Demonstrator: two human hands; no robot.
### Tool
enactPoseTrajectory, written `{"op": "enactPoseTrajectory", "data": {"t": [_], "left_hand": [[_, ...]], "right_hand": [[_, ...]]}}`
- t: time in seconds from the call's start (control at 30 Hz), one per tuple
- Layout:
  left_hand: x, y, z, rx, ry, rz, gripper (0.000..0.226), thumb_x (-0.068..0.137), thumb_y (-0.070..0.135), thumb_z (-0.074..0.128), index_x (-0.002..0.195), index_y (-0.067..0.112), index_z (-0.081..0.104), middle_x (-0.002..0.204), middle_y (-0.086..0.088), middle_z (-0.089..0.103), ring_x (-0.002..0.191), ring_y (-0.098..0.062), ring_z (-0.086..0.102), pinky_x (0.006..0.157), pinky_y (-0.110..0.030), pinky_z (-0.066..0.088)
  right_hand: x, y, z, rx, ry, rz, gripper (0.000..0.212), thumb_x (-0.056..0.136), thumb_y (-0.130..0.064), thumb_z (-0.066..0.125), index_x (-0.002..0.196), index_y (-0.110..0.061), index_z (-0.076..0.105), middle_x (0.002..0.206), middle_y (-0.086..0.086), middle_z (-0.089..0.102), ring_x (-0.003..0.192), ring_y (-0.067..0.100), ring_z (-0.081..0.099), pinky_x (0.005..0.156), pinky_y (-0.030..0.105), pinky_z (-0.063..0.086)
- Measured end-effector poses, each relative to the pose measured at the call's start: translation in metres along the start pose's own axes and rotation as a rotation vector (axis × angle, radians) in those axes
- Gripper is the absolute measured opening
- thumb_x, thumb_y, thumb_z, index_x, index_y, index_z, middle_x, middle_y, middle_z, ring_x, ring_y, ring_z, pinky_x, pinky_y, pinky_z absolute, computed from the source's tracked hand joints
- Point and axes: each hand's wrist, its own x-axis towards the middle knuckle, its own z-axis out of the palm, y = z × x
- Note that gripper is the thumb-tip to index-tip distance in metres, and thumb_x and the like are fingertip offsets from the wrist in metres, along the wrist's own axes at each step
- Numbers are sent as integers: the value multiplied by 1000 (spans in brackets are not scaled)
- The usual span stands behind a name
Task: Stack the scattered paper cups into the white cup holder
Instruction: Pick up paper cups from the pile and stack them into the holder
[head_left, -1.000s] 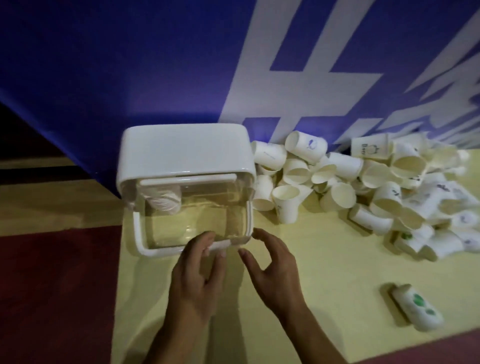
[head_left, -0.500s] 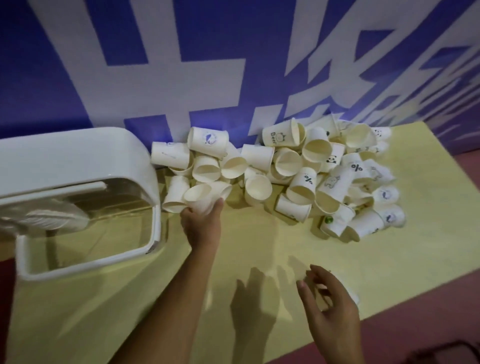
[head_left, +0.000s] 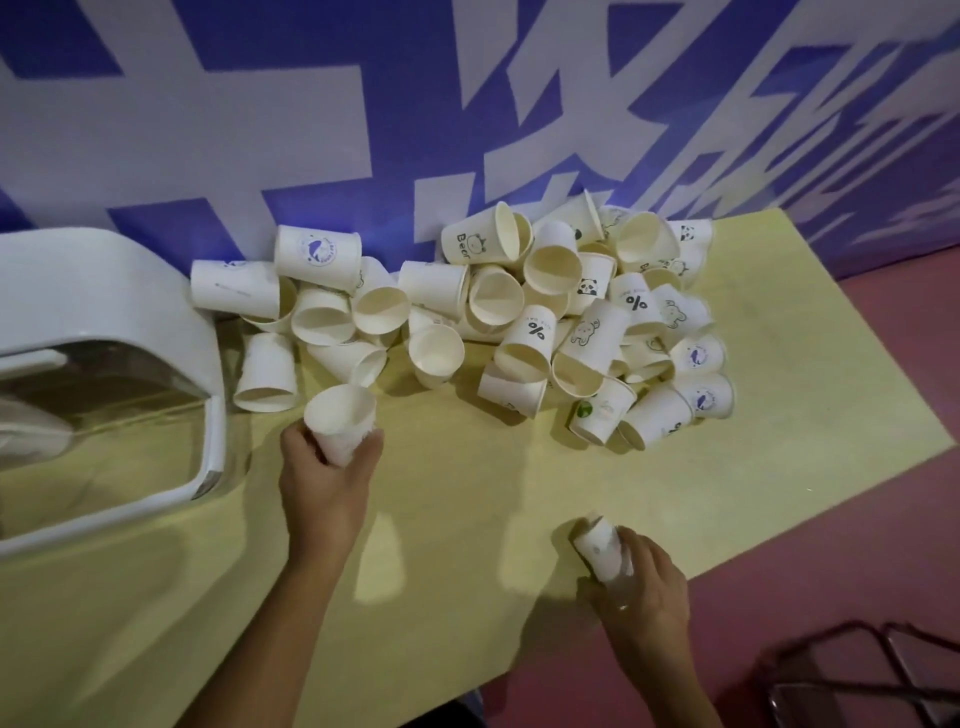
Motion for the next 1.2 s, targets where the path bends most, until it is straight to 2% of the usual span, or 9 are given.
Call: {"op": "enactPoseTrajectory", "data": {"t": [0.2, 0.33, 0.53, 0.63, 0.77, 0.87, 1.03, 1.13, 1.2], "left_hand": [[-21, 3, -26, -156, -167, 120, 72, 80, 39, 89, 139, 33, 49, 128, 15, 65, 111, 1, 65, 81, -15, 51], [-20, 9, -55, -225, -163, 176, 73, 75, 55, 70, 140, 35, 43, 129, 22, 61, 109, 15, 60, 83, -3, 46], [-10, 10, -123, -356, -125, 254, 72, 81, 57, 60, 145, 33, 37, 128, 37, 59, 115, 9, 59, 89, -11, 47], [-3, 9, -166, -407, -91, 281, 70, 85, 60, 59, 145, 35, 35, 128, 39, 57, 118, 8, 58, 92, -13, 47], [5, 3, -227, -435, -23, 294, 80, 87, 81, 52, 147, 30, 38, 133, 34, 57, 122, 7, 56, 95, -9, 43], [17, -13, -267, -441, 25, 269, 75, 84, 81, 57, 143, 36, 44, 132, 25, 60, 120, -2, 61, 94, -15, 47], [36, -47, -318, -383, 126, 271, 57, 78, 70, 73, 126, 50, 50, 118, 22, 64, 106, -10, 65, 85, -24, 52], [48, -69, -334, -331, 136, 274, 58, 74, 53, 79, 124, 46, 50, 117, 14, 66, 106, -24, 65, 87, -43, 55], [55, -77, -341, -333, 116, 256, 64, 71, 52, 82, 127, 42, 52, 119, 10, 67, 107, -26, 65, 88, -39, 54]], "right_hand": [[10, -32, -12, 154, -31, -2, 74, 70, -12, 94, 131, 0, 55, 108, 8, 59, 92, 31, 61, 72, 36, 51], [19, -92, -32, 283, -63, -40, 62, 74, -26, 92, 124, -22, 55, 109, -2, 56, 95, 10, 58, 69, 21, 45], [19, -212, -45, 419, -149, -137, 68, 73, -42, 91, 125, -33, 48, 111, -17, 57, 90, 4, 64, 60, 15, 50], [11, -264, -38, 470, -169, -229, 68, 72, -56, 88, 128, -35, 55, 119, -19, 61, 99, 7, 63, 74, 24, 51], [-9, -326, -16, 502, -201, -381, 66, 83, -69, 58, 145, -49, 48, 123, -43, 50, 116, -8, 55, 89, 34, 52], [-26, -367, 5, 534, -264, -424, 49, 98, -57, 57, 145, -48, 48, 121, -40, 52, 115, -11, 53, 90, 28, 51], [-54, -416, 33, 563, -328, -368, 55, 77, -40, 90, 121, -46, 57, 107, -23, 67, 98, -7, 63, 71, 8, 48], [-59, -435, 50, 617, -352, -339, 49, 71, -28, 95, 108, -40, 66, 102, -20, 71, 91, 0, 67, 68, 15, 51], [-61, -445, 57, 677, -364, -332, 54, 65, -43, 93, 113, -37, 69, 106, -17, 73, 94, 4, 68, 69, 18, 53]]}}
